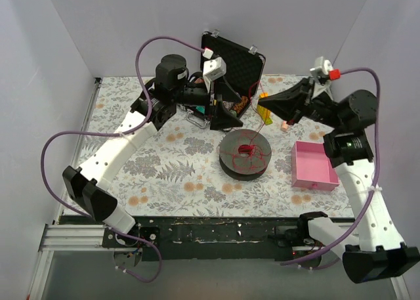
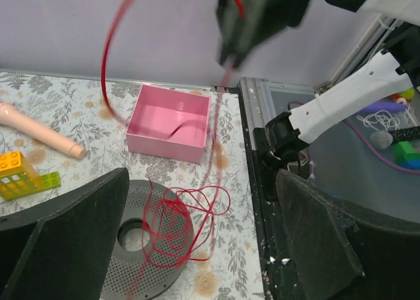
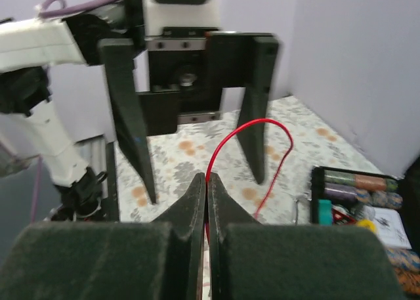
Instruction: Wrap the cables
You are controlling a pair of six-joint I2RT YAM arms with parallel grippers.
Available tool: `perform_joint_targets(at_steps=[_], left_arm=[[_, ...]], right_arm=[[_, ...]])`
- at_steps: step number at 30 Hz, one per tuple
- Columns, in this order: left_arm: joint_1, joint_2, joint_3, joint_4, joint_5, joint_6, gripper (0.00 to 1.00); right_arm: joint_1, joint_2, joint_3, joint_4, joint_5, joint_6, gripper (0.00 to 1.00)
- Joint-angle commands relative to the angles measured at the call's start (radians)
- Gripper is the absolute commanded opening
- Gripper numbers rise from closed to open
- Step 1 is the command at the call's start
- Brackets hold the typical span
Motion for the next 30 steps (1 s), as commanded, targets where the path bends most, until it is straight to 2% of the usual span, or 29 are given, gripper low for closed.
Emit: perform_joint_targets(at_steps=[1, 4, 8, 11, 14, 17, 20, 22, 24, 27, 30], left_arm=[[0.008, 0.019, 0.128, -0.089, -0.057, -0.008, 0.97], [0.008, 0.003, 0.192, -0.238, -0.058, 0.173, 0.96], [0.008, -0.028, 0.232, -0.484, -0.057, 0.516, 0.91], [0.008, -0.048, 0.235, -0.627, -0.133, 0.716, 0.87], [0.008, -0.059, 0.225, -0.636, -0.222, 0.764, 0.88], [0.008, -0.048, 0.191, -0.540, -0.198, 0.665, 0.84], [0.008, -0.039, 0.172, -0.559, -0.100, 0.628, 0.67], [0.008, -0.048, 0.156, -0.594, -0.095, 0.652, 0.37], [0.008, -0.063, 0.130, -0.614, -0.155, 0.690, 0.00], [0.008, -0.079, 0.097, -0.634, -0.238, 0.697, 0.00], [0.008, -0.090, 0.083, -0.638, -0.236, 0.674, 0.00]], right_arm=[[0.156, 0.081, 0.149, -0.156, -0.081, -0.156, 0.01], [0.202, 0.140, 0.238, -0.384, -0.158, -0.336, 0.01], [0.221, 0.187, 0.261, -0.489, -0.259, -0.442, 0.01], [0.245, 0.220, 0.281, -0.602, -0.287, -0.540, 0.01], [0.280, 0.257, 0.316, -0.719, -0.234, -0.620, 0.01], [0.360, 0.303, 0.328, -0.733, -0.197, -0.637, 0.01], [0.402, 0.331, 0.350, -0.742, -0.158, -0.652, 0.01], [0.402, 0.331, 0.355, -0.759, -0.151, -0.674, 0.01], [0.402, 0.317, 0.350, -0.775, -0.131, -0.697, 0.01], [0.402, 0.311, 0.329, -0.779, -0.111, -0.704, 0.01], [0.402, 0.326, 0.309, -0.770, -0.062, -0.682, 0.01]])
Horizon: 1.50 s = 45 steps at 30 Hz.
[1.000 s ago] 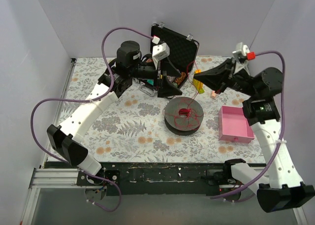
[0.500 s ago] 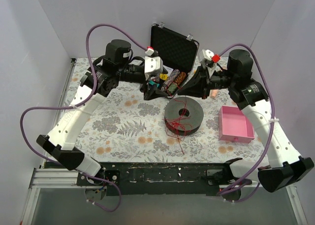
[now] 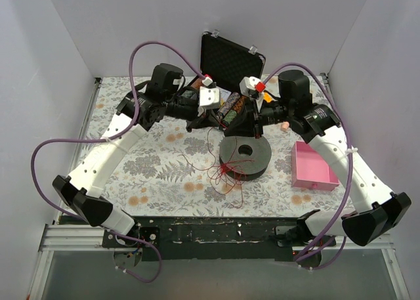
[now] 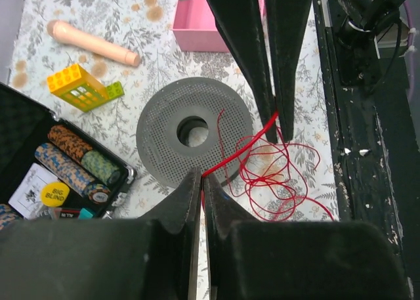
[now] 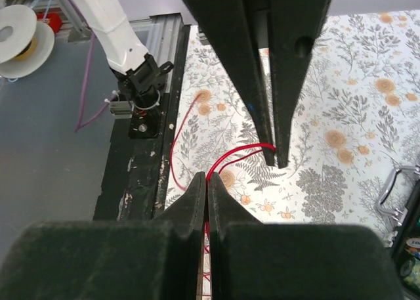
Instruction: Wrap the cables
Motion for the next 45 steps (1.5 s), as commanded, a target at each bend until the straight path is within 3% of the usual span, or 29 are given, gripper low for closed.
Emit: perform_joint_targets(at_steps=[1, 3, 4, 5, 6, 10, 13, 16, 22, 29, 34, 39, 45], left_arm=[[0.001, -0.061, -0.016, -0.027, -0.041, -0.007, 0.00], [0.001, -0.063, -0.010, 0.021, -0.093, -0.117, 0.00], [0.001, -0.060, 0.002, 0.054, -0.157, -0.180, 0.00], [0.001, -0.055, 0.014, 0.084, -0.235, -0.232, 0.00], [0.001, -0.055, 0.028, 0.119, -0.298, -0.278, 0.00], [0.001, -0.066, 0.087, 0.156, -0.443, -0.320, 0.00], [0.001, -0.064, 0.140, 0.099, -0.400, -0.297, 0.00], [0.001, -0.055, 0.208, 0.070, -0.365, -0.323, 0.00], [0.001, -0.040, 0.336, 0.067, -0.323, -0.392, 0.00], [0.001, -0.017, 0.566, 0.142, -0.435, -0.496, 0.00], [0.001, 0.005, 0.614, 0.150, -0.416, -0.518, 0.00], [0.001, 0.025, 0.633, 0.185, -0.403, -0.550, 0.00], [0.001, 0.031, 0.636, 0.230, -0.529, -0.559, 0.00]], right_arm=[[-0.001, -0.009, 0.005, 0.006, 0.074, 0.001, 0.01], [-0.001, -0.012, -0.020, 0.038, 0.149, 0.036, 0.02], [-0.003, -0.023, -0.043, 0.069, 0.227, 0.075, 0.19], [-0.003, -0.038, -0.080, 0.096, 0.293, 0.102, 0.41], [-0.003, -0.055, -0.132, 0.121, 0.361, 0.126, 0.48], [-0.003, -0.130, -0.340, 0.144, 0.539, 0.177, 0.66], [-0.003, -0.218, -0.519, 0.204, 0.624, 0.235, 0.75], [0.000, -0.304, -0.713, 0.382, 0.610, 0.329, 0.84], [0.065, -0.287, -0.845, 0.649, 0.704, 0.355, 0.87], [0.103, -0.260, -0.848, 0.847, 0.753, 0.284, 0.90], [0.103, -0.148, -0.792, 0.982, 0.658, 0.373, 0.92], [0.131, -0.011, -0.758, 1.273, 0.584, 0.511, 0.92], [0.181, 0.119, -0.629, 1.313, 0.448, 0.561, 0.76]])
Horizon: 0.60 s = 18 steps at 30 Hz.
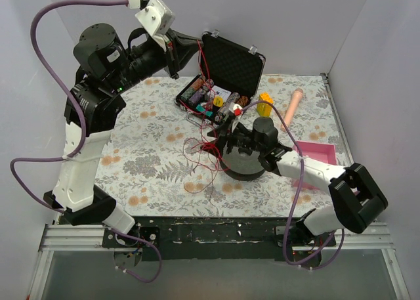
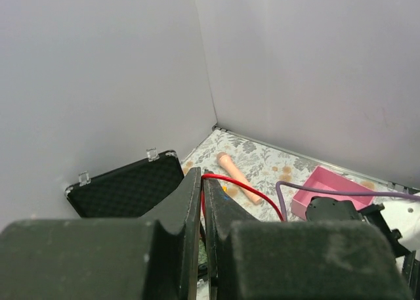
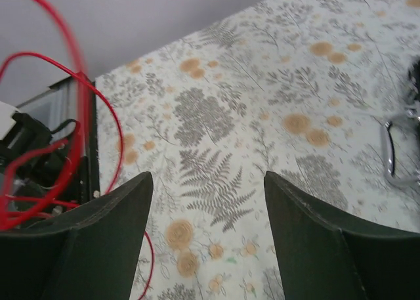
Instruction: Wrap the cables
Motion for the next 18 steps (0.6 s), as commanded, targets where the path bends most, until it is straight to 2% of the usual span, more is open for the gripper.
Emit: perform_joint_targets(at_steps=[1, 4, 6, 10, 13, 15, 18], left_arm=[[0.000, -0.012, 0.009, 0.042, -0.123, -0.017, 0.00], [0.000, -0.026, -0.009, 0.039, -0.159, 0.007, 0.00], [0.000, -0.033, -0.012, 0.030, -0.156, 0.012, 0.00], [0.000, -0.041, -0.017, 0.016, -0.144, 0.018, 0.00], [0.000, -0.035, -0.012, 0.019, -0.150, 0.018, 0.00], [0.000, -0.030, -0.012, 0.022, -0.153, 0.018, 0.00], [0.000, -0.021, -0.009, 0.031, -0.153, 0.015, 0.00]], right_arm=[[0.025, 0.025, 0.107, 0.105, -0.111, 0.035, 0.77], [0.010, -0.038, 0.102, -0.104, 0.048, -0.086, 0.86], [-0.049, -0.076, 0.108, -0.272, 0.101, -0.132, 0.88], [-0.166, -0.183, 0.084, -0.415, 0.127, -0.178, 0.89], [-0.148, -0.269, 0.096, -0.534, 0.199, -0.233, 0.89], [-0.104, -0.306, 0.104, -0.558, 0.202, -0.275, 0.90], [-0.038, -0.354, 0.046, -0.411, 0.176, -0.217, 0.93]])
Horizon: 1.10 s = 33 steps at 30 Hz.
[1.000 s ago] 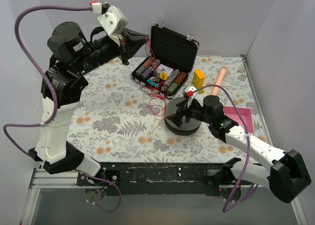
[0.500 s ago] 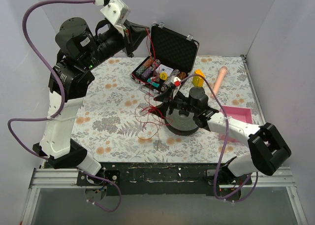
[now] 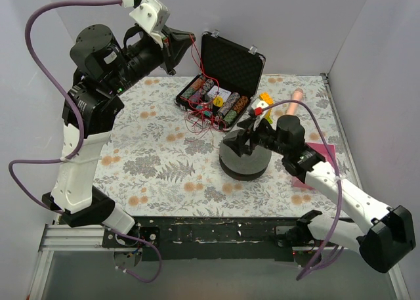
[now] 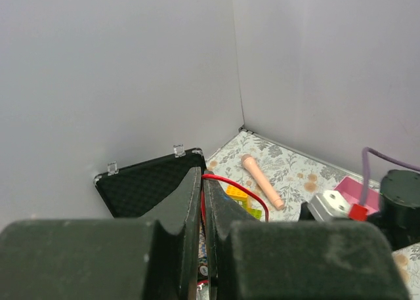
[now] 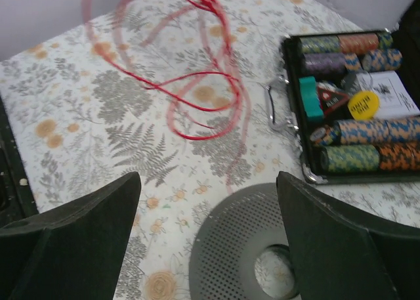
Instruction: Wrap the cables
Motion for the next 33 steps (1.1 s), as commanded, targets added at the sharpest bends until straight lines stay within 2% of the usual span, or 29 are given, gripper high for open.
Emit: perform_joint_targets(at_steps=[1, 6, 8, 9, 10, 11, 13, 15, 18, 22, 26, 33], left_arm=[[0.000, -0.013, 0.006, 0.015, -0.018, 0.004, 0.00], [0.000, -0.007, 0.008, 0.040, -0.010, -0.012, 0.00], [0.000, -0.002, 0.008, 0.052, -0.012, -0.022, 0.00], [0.000, 0.001, 0.008, 0.057, -0.018, -0.030, 0.00], [0.000, -0.001, 0.008, 0.064, -0.027, -0.047, 0.00], [0.000, -0.004, 0.006, 0.070, -0.041, -0.059, 0.00], [0.000, -0.007, 0.008, 0.084, -0.071, -0.084, 0.00], [0.000, -0.016, 0.014, 0.093, -0.119, -0.095, 0.00], [0.000, -0.027, 0.040, 0.104, -0.258, -0.093, 0.00], [0.000, -0.039, 0.095, 0.136, -0.482, -0.072, 0.00], [0.002, -0.053, 0.155, 0.153, -0.579, -0.010, 0.00], [0.000, -0.082, 0.152, 0.253, -0.752, 0.169, 0.00]], right_arm=[[0.086, -0.052, -0.045, 0.151, 0.006, 0.036, 0.94], [0.122, 0.114, 0.021, 0.300, 0.053, 0.147, 0.92], [0.140, 0.206, 0.077, 0.311, 0.053, 0.149, 0.89], [0.142, 0.245, 0.102, 0.317, 0.046, 0.153, 0.85], [0.142, 0.289, 0.120, 0.328, 0.021, 0.165, 0.77], [0.140, 0.328, 0.142, 0.325, -0.005, 0.166, 0.64], [0.137, 0.375, 0.177, 0.321, -0.052, 0.169, 0.35], [0.122, 0.383, 0.171, 0.334, -0.054, 0.198, 0.02], [0.053, 0.337, 0.101, 0.314, 0.009, 0.231, 0.01], [-0.114, 0.261, -0.019, 0.281, -0.008, 0.299, 0.01], [-0.298, 0.118, -0.119, 0.194, 0.041, 0.287, 0.01], [-0.651, -0.100, -0.137, -0.012, 0.070, 0.256, 0.01]])
